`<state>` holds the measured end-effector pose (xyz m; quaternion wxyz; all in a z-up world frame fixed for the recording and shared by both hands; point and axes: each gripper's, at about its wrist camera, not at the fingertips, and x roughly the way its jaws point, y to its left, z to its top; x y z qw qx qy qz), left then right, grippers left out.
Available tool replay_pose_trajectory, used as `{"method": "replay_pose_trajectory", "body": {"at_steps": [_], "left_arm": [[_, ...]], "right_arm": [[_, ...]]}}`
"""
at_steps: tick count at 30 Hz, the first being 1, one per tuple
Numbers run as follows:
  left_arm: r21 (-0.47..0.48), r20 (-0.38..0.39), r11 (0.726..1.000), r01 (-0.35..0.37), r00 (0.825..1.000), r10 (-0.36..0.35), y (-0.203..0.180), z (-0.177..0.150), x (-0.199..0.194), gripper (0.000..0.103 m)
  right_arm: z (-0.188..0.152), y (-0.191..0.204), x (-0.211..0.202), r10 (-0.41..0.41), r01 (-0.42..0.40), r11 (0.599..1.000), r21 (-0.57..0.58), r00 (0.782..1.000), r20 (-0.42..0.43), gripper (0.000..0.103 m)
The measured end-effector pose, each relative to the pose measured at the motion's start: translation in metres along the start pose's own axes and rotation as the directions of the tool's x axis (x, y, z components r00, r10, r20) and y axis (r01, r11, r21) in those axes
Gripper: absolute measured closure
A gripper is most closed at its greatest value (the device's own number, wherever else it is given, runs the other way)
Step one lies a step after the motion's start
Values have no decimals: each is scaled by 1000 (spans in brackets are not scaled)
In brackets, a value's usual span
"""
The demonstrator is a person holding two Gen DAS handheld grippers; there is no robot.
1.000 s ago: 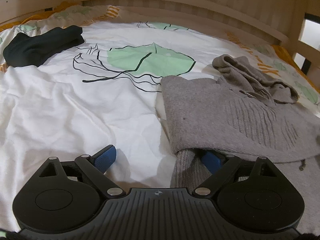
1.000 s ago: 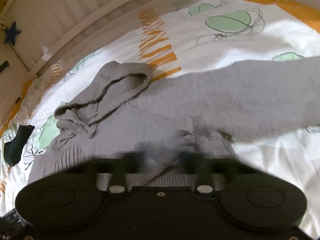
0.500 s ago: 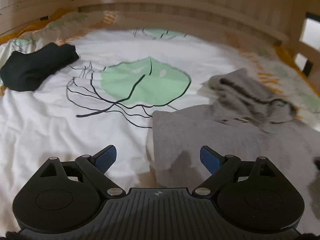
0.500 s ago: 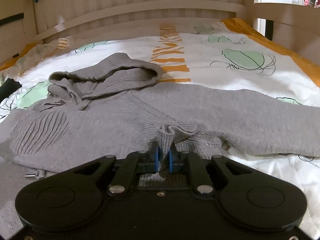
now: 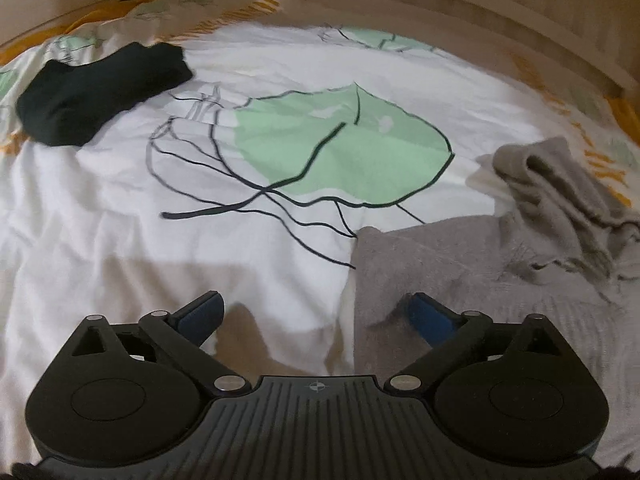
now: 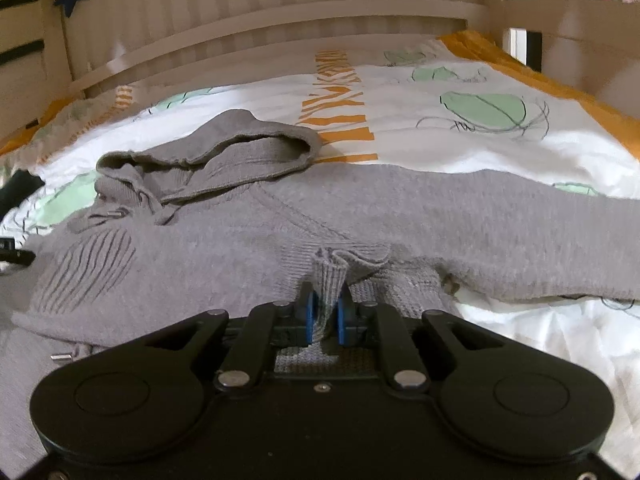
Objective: Fold large clothes
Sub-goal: 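Grasp the other sleeve cuff with the right gripper, then fold the held sleeve across the hoodie body with the right gripper and release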
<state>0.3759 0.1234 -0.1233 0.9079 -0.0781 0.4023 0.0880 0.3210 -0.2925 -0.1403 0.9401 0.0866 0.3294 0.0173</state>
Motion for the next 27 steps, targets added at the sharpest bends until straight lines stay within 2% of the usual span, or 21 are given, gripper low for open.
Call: {"method": "replay_pose_trajectory", "body": {"at_steps": [3, 7, 11, 13, 16, 18, 21, 27], "left_arm": [[-25, 25, 999, 35, 999, -35, 0, -5, -26, 5], [5, 49, 996, 91, 995, -91, -17, -15, -55, 5], [61, 42, 983, 175, 983, -178, -54, -22, -71, 5], [95, 26, 972, 213, 976, -216, -77, -27, -75, 5], [134, 13, 961, 243, 969, -247, -110, -37, -77, 5], [141, 4, 952, 271, 962, -274, -129, -46, -78, 5], [160, -23, 936, 313, 949, -313, -162, -55, -75, 5], [208, -47, 912, 353, 935, -352, -213, -72, -68, 5]], "right_arm": [[6, -15, -7, 5, -4, 995, 95, 1000, -12, 72], [8, -34, -21, -16, 22, 984, 174, 999, -32, 70], [11, -46, -40, -7, 14, 979, 203, 999, -39, 60], [14, -54, -51, 0, 8, 975, 221, 999, -36, 49], [19, -75, -68, 0, 8, 966, 260, 1000, -31, 45], [22, -95, -78, -16, 27, 955, 295, 999, -41, 43], [25, -132, -93, -52, 67, 934, 352, 997, -52, 36], [25, -204, -122, -178, 194, 904, 381, 981, -77, 29]]}}
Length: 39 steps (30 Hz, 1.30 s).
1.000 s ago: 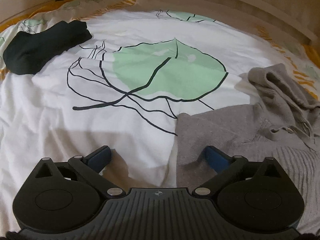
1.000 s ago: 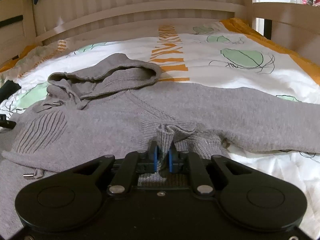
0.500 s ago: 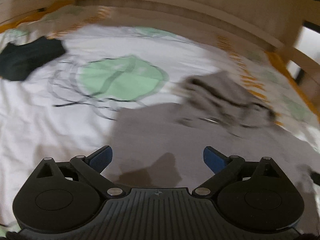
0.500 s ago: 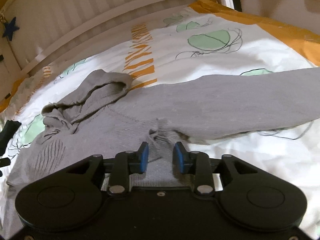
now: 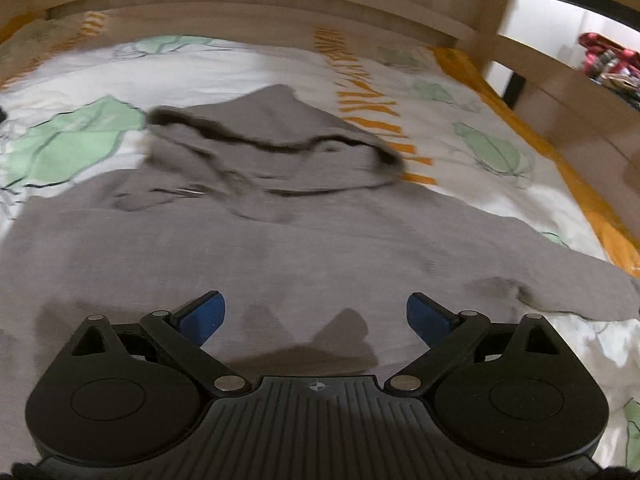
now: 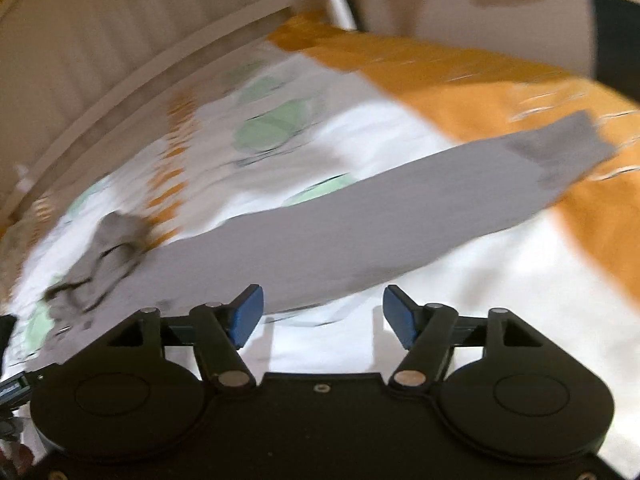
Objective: Fold large clothes
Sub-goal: 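Fold the held sleeve across the hoodie body with the right gripper and release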
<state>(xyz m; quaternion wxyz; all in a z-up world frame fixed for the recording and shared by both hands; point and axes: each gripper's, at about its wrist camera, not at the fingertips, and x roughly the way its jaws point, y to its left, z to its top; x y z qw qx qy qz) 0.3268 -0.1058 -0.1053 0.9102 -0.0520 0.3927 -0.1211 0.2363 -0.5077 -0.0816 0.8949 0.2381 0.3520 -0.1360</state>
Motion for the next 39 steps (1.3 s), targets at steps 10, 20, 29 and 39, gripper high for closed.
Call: {"method": "replay_pose_trajectory", "body": {"at_steps": [10, 20, 29, 39], "left_arm": [[186, -17, 980, -75, 997, 80, -36, -20, 41, 0], [198, 15, 977, -81, 997, 80, -36, -26, 44, 0], [199, 19, 977, -78, 997, 76, -35, -26, 44, 0], [152, -53, 988, 25, 998, -17, -14, -8, 25, 10]], "right_arm": [[31, -107, 8, -158, 152, 982, 110, 986, 47, 29], [54, -152, 43, -111, 75, 956, 284, 987, 112, 29], [69, -156, 52, -122, 83, 932, 352, 988, 91, 89], [114, -22, 1, 46, -58, 995, 76, 987, 155, 89]]}}
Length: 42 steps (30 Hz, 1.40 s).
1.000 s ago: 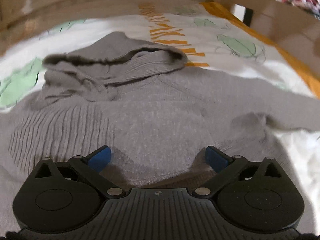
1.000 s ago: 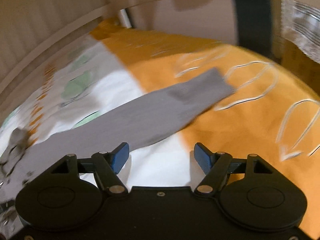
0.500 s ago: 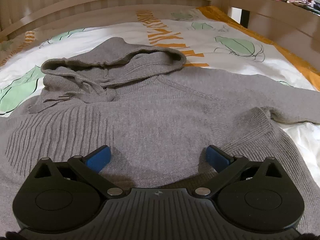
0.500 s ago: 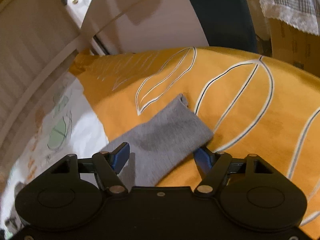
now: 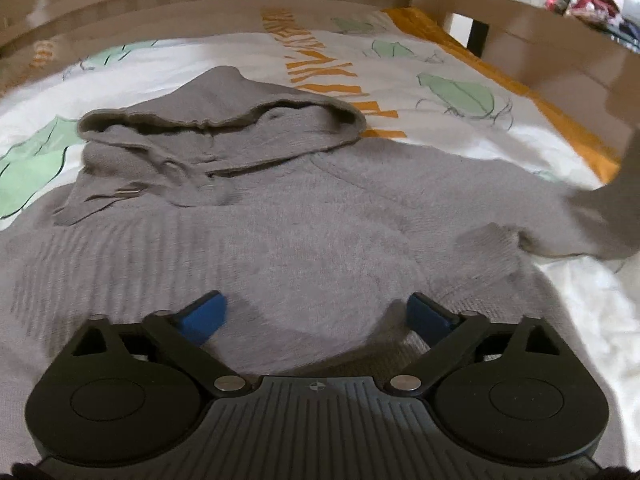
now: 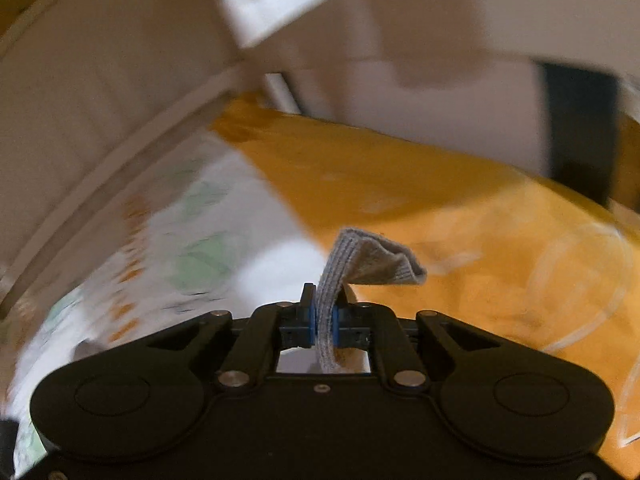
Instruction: Fold large clothes
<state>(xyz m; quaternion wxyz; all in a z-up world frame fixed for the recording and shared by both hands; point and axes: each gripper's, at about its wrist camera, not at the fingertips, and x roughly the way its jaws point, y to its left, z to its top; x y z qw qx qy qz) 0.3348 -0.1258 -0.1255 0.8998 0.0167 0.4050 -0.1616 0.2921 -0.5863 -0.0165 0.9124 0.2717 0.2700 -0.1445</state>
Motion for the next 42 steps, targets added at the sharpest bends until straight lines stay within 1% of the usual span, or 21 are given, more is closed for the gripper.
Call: {"method": "replay_pose_trajectory", "body": {"at_steps": [3, 5, 9, 11, 14, 16, 20, 22, 25, 28, 29, 30, 31, 32, 33, 34, 35, 37, 39, 42], "left_arm": [[-54, 25, 998, 14, 1000, -13, 24, -1, -23, 10], [-84, 51, 996, 19, 999, -14, 44, -4, -41, 10], [-116, 73, 993, -14, 997, 23, 83, -10, -67, 10], [-145, 78, 989, -29, 996, 41, 105, -14, -78, 10], [-201, 83, 978, -47, 994, 65, 135, -21, -93, 10], [-230, 84, 971, -60, 993, 81, 152, -26, -101, 10], [-293, 76, 953, -79, 991, 106, 183, -36, -113, 10], [-318, 71, 945, -81, 991, 109, 195, -41, -116, 10], [-346, 60, 935, -80, 992, 108, 210, -48, -118, 10], [-372, 57, 926, -71, 993, 99, 219, -52, -119, 10], [-377, 59, 924, -66, 994, 95, 221, -53, -120, 10], [-382, 61, 922, -61, 994, 91, 222, -53, -120, 10], [-386, 64, 921, -54, 994, 85, 223, -52, -119, 10], [-387, 67, 921, -48, 995, 80, 223, -53, -120, 10], [-387, 70, 921, -42, 995, 75, 223, -52, -119, 10], [-385, 72, 922, -37, 995, 70, 222, -50, -118, 10], [-382, 76, 924, -30, 995, 63, 219, -48, -117, 10], [-376, 83, 927, -11, 996, 45, 214, -42, -115, 10], [-371, 88, 929, 11, 996, 24, 208, -36, -109, 10], [-377, 96, 925, 54, 995, -19, 196, -30, -100, 10]], "right_arm": [[2, 60, -7, 91, -91, 993, -80, 996, -5, 89], [-1, 101, -8, 154, -155, 980, -129, 988, -18, 89], [-21, 181, -8, 272, -281, 940, -193, 960, -74, 89], [-37, 222, -5, 320, -336, 910, -242, 942, -104, 89], [-68, 279, 2, 367, -396, 863, -314, 918, -150, 89], [-92, 314, 11, 400, -446, 830, -334, 894, -201, 89], [-142, 361, 31, 425, -510, 776, -371, 857, -291, 89], [-170, 379, 43, 415, -528, 757, -385, 844, -341, 89], [-210, 391, 60, 386, -537, 741, -403, 832, -399, 89], [-247, 395, 70, 352, -541, 730, -418, 821, -449, 88], [-257, 395, 72, 348, -547, 725, -419, 816, -462, 85], [-266, 396, 74, 353, -562, 716, -414, 804, -479, 79], [-273, 394, 75, 363, -583, 703, -407, 786, -501, 79], [-277, 393, 75, 366, -595, 692, -408, 777, -513, 78], [-279, 389, 73, 366, -601, 682, -417, 774, -516, 63], [-281, 386, 71, 366, -599, 674, -433, 779, -509, 48], [-279, 382, 68, 369, -595, 670, -445, 786, -496, 45], [-278, 370, 64, 376, -586, 677, -446, 796, -475, 44], [-270, 350, 60, 378, -574, 697, -431, 804, -459, 44], [-260, 320, 54, 357, -535, 719, -443, 832, -425, 44]]}}
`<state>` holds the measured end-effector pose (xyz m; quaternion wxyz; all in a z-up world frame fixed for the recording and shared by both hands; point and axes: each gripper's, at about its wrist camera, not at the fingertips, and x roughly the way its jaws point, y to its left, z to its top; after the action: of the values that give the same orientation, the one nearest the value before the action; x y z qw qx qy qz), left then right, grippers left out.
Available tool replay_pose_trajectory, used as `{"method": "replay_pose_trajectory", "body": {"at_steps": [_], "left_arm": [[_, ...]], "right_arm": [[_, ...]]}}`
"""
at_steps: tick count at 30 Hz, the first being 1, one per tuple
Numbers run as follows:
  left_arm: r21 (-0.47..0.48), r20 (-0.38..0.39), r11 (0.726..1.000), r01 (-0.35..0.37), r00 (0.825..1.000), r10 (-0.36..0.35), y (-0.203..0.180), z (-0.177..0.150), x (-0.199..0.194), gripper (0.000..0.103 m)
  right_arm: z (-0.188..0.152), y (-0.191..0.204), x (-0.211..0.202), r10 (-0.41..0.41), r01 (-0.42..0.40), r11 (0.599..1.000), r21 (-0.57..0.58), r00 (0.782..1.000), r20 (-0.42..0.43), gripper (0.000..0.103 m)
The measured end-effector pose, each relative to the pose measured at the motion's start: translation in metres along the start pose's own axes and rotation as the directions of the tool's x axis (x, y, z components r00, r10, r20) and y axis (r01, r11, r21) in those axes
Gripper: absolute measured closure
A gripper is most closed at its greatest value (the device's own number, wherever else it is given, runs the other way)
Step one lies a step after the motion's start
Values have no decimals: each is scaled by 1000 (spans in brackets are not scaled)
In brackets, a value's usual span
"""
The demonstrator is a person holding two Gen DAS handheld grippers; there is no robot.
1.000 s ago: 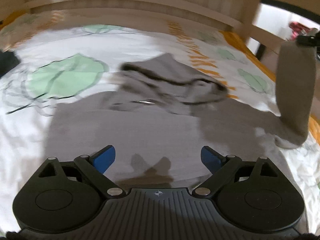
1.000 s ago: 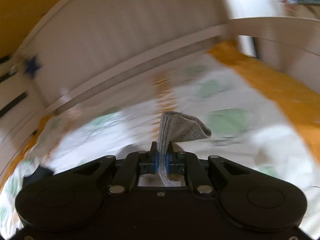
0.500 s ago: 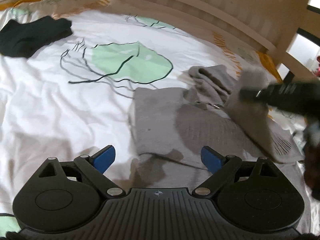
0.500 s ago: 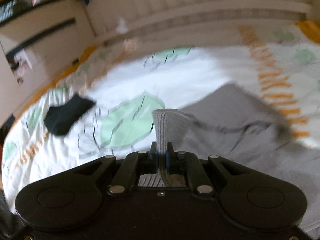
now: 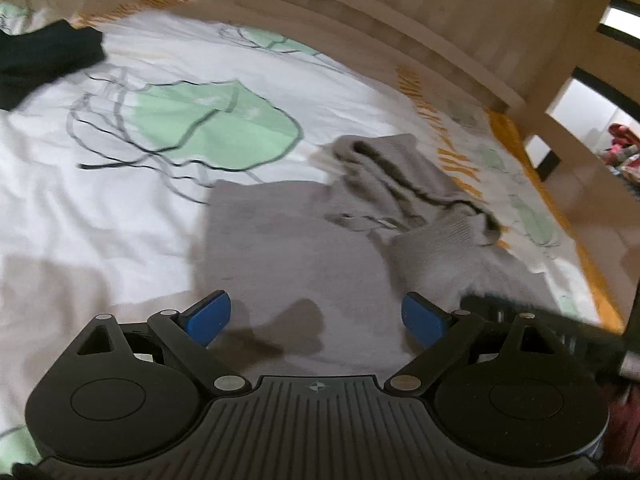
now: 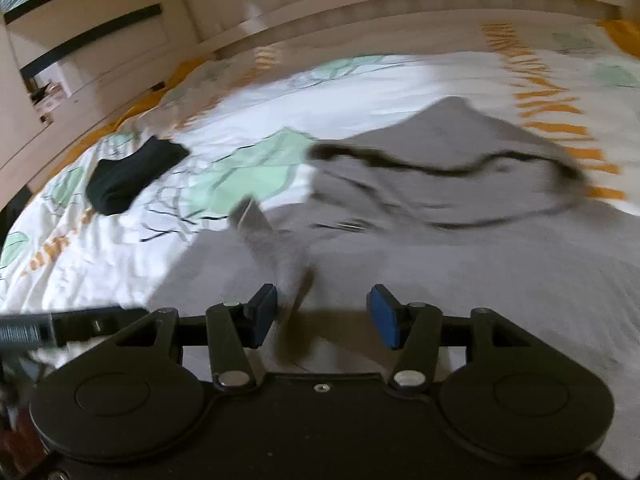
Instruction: Fold large clothes
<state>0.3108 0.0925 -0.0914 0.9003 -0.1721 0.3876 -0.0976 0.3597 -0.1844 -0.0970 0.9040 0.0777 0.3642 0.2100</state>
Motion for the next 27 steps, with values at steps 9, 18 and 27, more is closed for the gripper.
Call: {"method": "replay_pose_trajectory", "body": {"at_steps": [9, 18, 27], "left_arm": [[105, -41, 994, 25, 999, -21, -52, -11, 28, 10], [146, -30, 985, -95, 995, 100, -74, -21, 58, 10], [37, 9, 993, -115, 993, 115, -44, -25, 35, 10]], "right_arm": [[-47, -51, -54, -65, 63, 997, 46, 997, 48, 43], [-72, -83, -66, -65, 48, 984, 169, 993, 96, 39], [-78, -87, -66, -58, 37, 984, 176, 992, 116, 37]]}}
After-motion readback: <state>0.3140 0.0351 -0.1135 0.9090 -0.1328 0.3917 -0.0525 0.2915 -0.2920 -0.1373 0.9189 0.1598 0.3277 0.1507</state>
